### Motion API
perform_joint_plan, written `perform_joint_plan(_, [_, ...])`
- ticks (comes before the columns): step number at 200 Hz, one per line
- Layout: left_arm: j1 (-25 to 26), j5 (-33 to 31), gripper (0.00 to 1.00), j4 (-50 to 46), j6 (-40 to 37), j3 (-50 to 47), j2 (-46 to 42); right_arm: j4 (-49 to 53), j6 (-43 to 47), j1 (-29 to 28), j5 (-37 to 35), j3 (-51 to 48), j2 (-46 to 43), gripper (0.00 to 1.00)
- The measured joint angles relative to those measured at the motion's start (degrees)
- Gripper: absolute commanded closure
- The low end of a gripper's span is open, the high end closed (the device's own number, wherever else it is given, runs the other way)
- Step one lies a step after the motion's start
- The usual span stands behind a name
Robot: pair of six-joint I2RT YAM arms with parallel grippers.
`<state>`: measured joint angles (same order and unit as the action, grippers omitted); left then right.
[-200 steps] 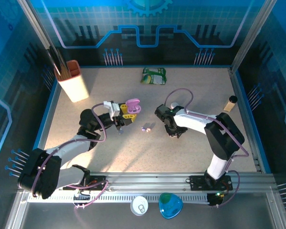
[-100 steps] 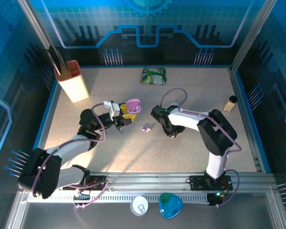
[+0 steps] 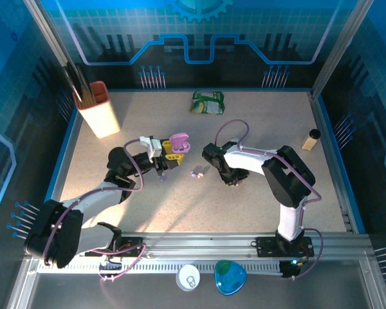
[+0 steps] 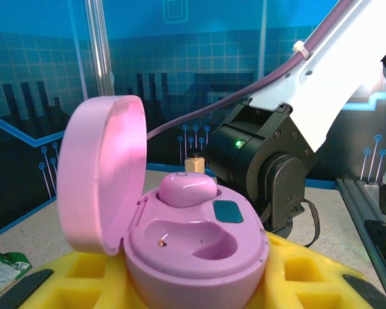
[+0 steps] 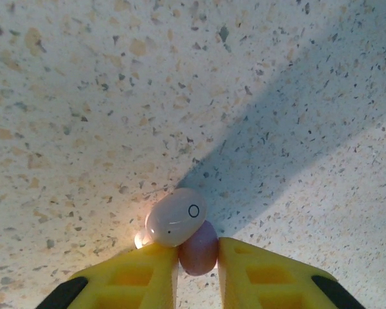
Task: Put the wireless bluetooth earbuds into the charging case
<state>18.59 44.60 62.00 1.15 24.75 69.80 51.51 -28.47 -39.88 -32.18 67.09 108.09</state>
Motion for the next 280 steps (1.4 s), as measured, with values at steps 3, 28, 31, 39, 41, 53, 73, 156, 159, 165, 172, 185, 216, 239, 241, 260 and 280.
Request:
perform_joint_plan(3, [0.0, 0.0, 0.68, 0.0, 0.0, 0.0, 0.0, 0.0, 0.1, 0.0, 0.0, 0.0, 0.0, 0.79])
perform_joint_plan(28, [0.0, 0.0, 0.68, 0.0, 0.0, 0.0, 0.0, 0.1, 0.2, -0.2, -0.4, 0.0, 0.0, 0.81])
perform_joint_plan(31, [0.0, 0.0, 0.68, 0.0, 0.0, 0.0, 0.0, 0.1, 0.2, -0.2, -0.4, 0.0, -0.1, 0.81])
perform_joint_plan(39, [0.0, 0.0, 0.68, 0.0, 0.0, 0.0, 0.0, 0.1, 0.2, -0.2, -0.4, 0.0, -0.1, 0.81])
perform_joint_plan(41, [0.0, 0.0, 0.68, 0.0, 0.0, 0.0, 0.0, 0.1, 0.2, -0.2, -0.4, 0.0, -0.2, 0.81])
perform_joint_plan(53, [0.0, 0.0, 0.68, 0.0, 0.0, 0.0, 0.0, 0.0, 0.2, -0.2, -0.3, 0.0, -0.4, 0.82])
perform_joint_plan(73, [0.0, 0.0, 0.68, 0.4, 0.2, 0.0, 0.3, -0.6, 0.2, -0.2, 0.2, -0.3, -1.9, 0.82])
perform_joint_plan(156, [1.4, 0.2, 0.68, 1.3, -0.3, 0.2, 3.5, -12.5, -0.1, 6.8, 18.1, -9.3, -22.6, 0.84])
perform_joint_plan(159, [1.6, 0.1, 0.68, 1.3, -0.6, 0.3, 3.7, -13.0, -0.2, 7.2, 18.9, -9.7, -23.3, 0.84])
perform_joint_plan(165, [2.1, 0.1, 0.68, 1.2, -1.1, 0.5, 4.3, -13.9, -0.3, 8.1, 20.7, -10.4, -24.7, 0.84])
perform_joint_plan(172, [2.7, -0.1, 0.68, 1.1, -1.4, 0.9, 5.0, -14.8, -0.6, 9.1, 22.7, -11.1, -26.2, 0.84])
perform_joint_plan(185, [3.7, -0.4, 0.68, 0.9, -1.9, 1.8, 6.7, -16.5, -1.2, 10.8, 26.6, -12.5, -28.9, 0.84])
perform_joint_plan(216, [5.3, -1.8, 0.69, 1.4, -2.9, 3.9, 11.4, -19.8, -2.4, 13.4, 34.6, -14.4, -34.1, 0.84])
perform_joint_plan(239, [6.2, -2.7, 0.7, 2.8, -3.1, 5.9, 15.8, -22.4, -3.7, 15.4, 40.1, -15.9, -37.7, 0.84])
perform_joint_plan(241, [6.3, -2.8, 0.7, 2.9, -3.1, 6.0, 16.0, -22.7, -3.8, 15.5, 40.5, -16.0, -37.9, 0.84])
perform_joint_plan(260, [7.0, -3.8, 0.7, 4.3, -3.1, 7.3, 19.3, -25.2, -5.1, 16.9, 44.5, -18.0, -40.9, 0.84])
perform_joint_plan(280, [7.8, -4.5, 0.7, 5.5, -3.1, 8.3, 21.9, -26.8, -6.4, 17.6, 48.2, -19.4, -43.3, 0.83])
